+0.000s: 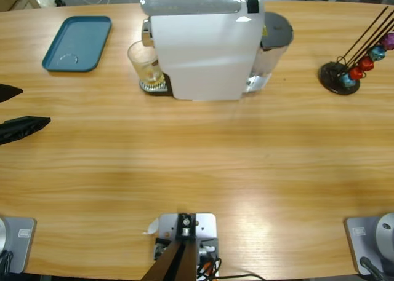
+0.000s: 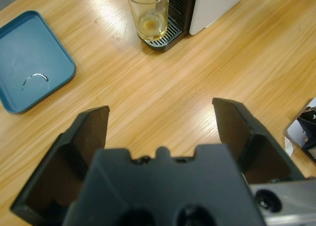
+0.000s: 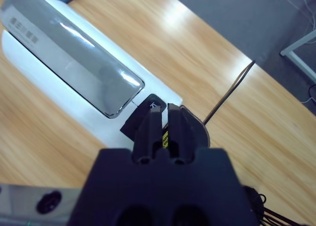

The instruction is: Pour coffee

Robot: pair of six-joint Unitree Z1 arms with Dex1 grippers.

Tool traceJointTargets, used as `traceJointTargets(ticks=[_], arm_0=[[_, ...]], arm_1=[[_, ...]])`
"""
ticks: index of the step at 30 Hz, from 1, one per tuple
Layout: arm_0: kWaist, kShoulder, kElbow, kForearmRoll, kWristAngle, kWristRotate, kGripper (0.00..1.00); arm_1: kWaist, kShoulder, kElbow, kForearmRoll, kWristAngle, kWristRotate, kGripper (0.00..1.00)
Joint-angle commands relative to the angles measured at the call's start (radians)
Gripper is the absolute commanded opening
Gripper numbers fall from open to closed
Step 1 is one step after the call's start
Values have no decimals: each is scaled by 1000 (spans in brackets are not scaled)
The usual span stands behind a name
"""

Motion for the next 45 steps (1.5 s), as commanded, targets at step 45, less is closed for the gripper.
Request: traceJointTargets(ticks=[45], arm_0=[[-6, -21, 36, -12, -7, -10, 908]], arm_1=[[39, 124, -147, 166, -84, -52, 0]])
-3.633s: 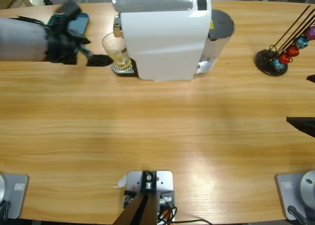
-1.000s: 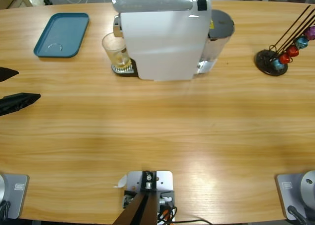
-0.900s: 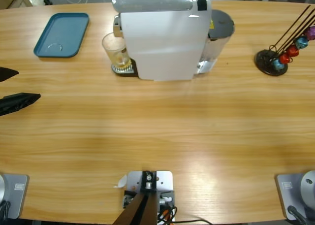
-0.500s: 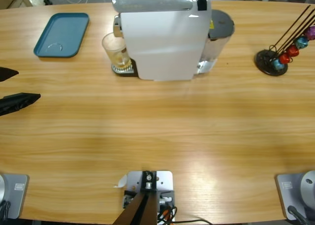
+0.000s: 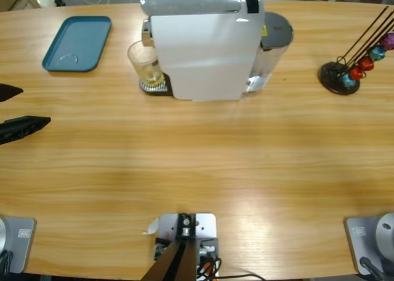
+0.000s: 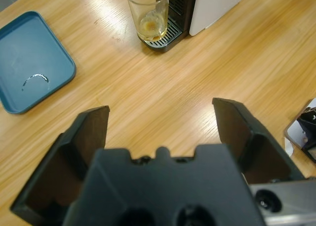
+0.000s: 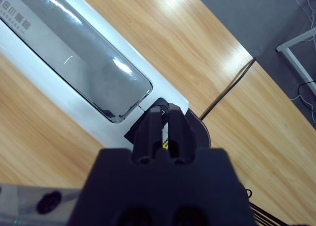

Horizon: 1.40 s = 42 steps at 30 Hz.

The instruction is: Pour coffee

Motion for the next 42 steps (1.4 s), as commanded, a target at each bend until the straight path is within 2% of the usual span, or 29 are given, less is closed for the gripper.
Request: traceJointTargets(ticks=[1, 31, 34, 35, 36, 37, 39, 40, 42], arm_0=[[-6, -21, 36, -9, -7, -10, 908], [-6, -16, 34, -9, -7, -10, 908], [-6, -11, 34, -9, -7, -10, 908], [-6, -11, 34, -10, -7, -10, 908], [-6, -9, 35, -11, -8, -10, 908], [-6, -6, 35, -12, -9, -10, 908], [-6, -5, 36, -13, -7, -10, 908], [-6, -5, 36, -14, -3, -10, 908], [-6, -5, 36, -14, -4, -11, 908]], arm_1=[[-4, 38, 8, 13, -21, -11, 0], [-4, 21, 84, -6, -17, 0, 0], [-4, -34, 75, -16, -40, 1, 0], [-4, -73, 69, -19, -34, 0, 27], [-4, -118, 63, -21, -31, 1, 376], [-4, -163, 61, -21, -32, 11, 620], [0, -251, 76, 0, -32, 43, 891], [14, -282, 86, 26, -31, 51, 964], [57, -335, 115, 84, -31, 75, 1000]])
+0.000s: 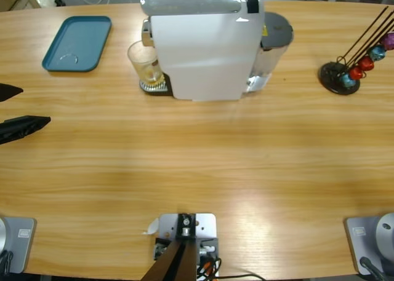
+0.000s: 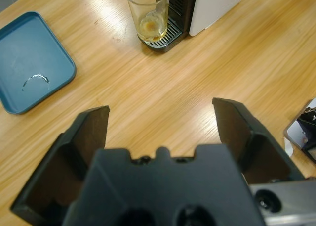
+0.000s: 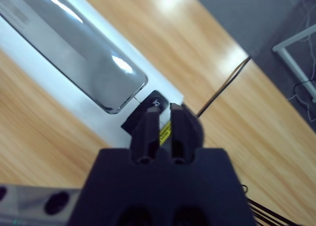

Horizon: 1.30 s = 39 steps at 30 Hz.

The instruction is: Pour coffee

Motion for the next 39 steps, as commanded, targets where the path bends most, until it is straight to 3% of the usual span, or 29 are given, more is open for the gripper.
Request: traceJointTargets(ticks=[1, 5, 10, 14, 20, 31, 39], arm_0=[[-6, -4, 36, -14, -4, -11, 908], [-7, 4, 41, -23, -1, -13, 904], [-7, 3, 43, -26, -3, -13, 904], [-7, 1, 48, -28, -9, -13, 904], [-7, 28, 47, -45, -27, -13, 904], [-7, 28, 59, -58, -14, -34, 908], [-7, 36, 59, -60, -19, -34, 908]], arm_1=[[83, -292, 108, 118, -16, 86, 1000], [171, -426, 336, 100, 1, 208, 1000], [195, -562, 573, -74, 94, 210, 1000], [195, -682, 813, -320, 180, 205, 1000], [195, -846, 1019, -486, 167, 206, 1000], [195, -694, 1117, -651, 151, 210, 1000], [195, -662, 1110, -651, 144, 209, 1000]])
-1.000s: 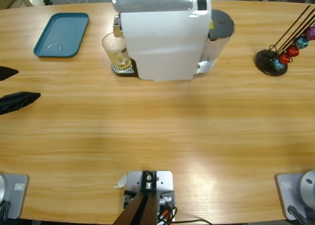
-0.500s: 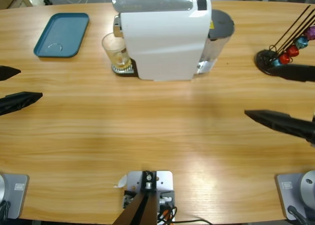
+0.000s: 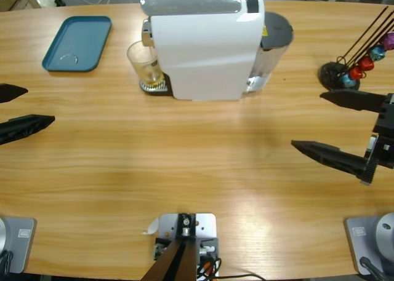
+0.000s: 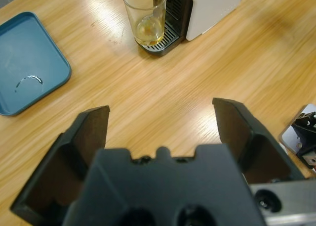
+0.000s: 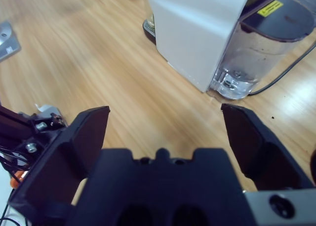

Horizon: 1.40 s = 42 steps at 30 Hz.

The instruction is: Pour coffee

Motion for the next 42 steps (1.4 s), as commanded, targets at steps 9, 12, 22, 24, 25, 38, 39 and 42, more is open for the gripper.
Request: traceJointTargets(ticks=[9, 12, 22, 24, 25, 38, 39, 42], arm_0=[[-4, 34, 33, -12, -6, -7, 908], [-4, 48, 26, -12, -7, -6, 908], [-3, 50, 26, -10, -7, -6, 908], [-3, 41, 30, -10, -7, -6, 908], [-3, 41, 30, -10, -7, -7, 908], [-3, 55, 28, -10, -7, -6, 908], [-3, 54, 29, -10, -7, -6, 908], [-4, 54, 30, -10, -6, -7, 908]], arm_1=[[8, 78, 19, -7, 12, -2, 1000], [8, 83, 17, -7, 19, -4, 1000], [8, 93, 16, -9, 40, -15, 1000], [8, 95, 16, -9, 40, -15, 1000], [8, 95, 16, -8, 40, -15, 1000], [8, 94, 16, -9, 63, -27, 1000], [8, 96, 16, -9, 63, -27, 1000], [8, 98, 16, -9, 64, -27, 1000]])
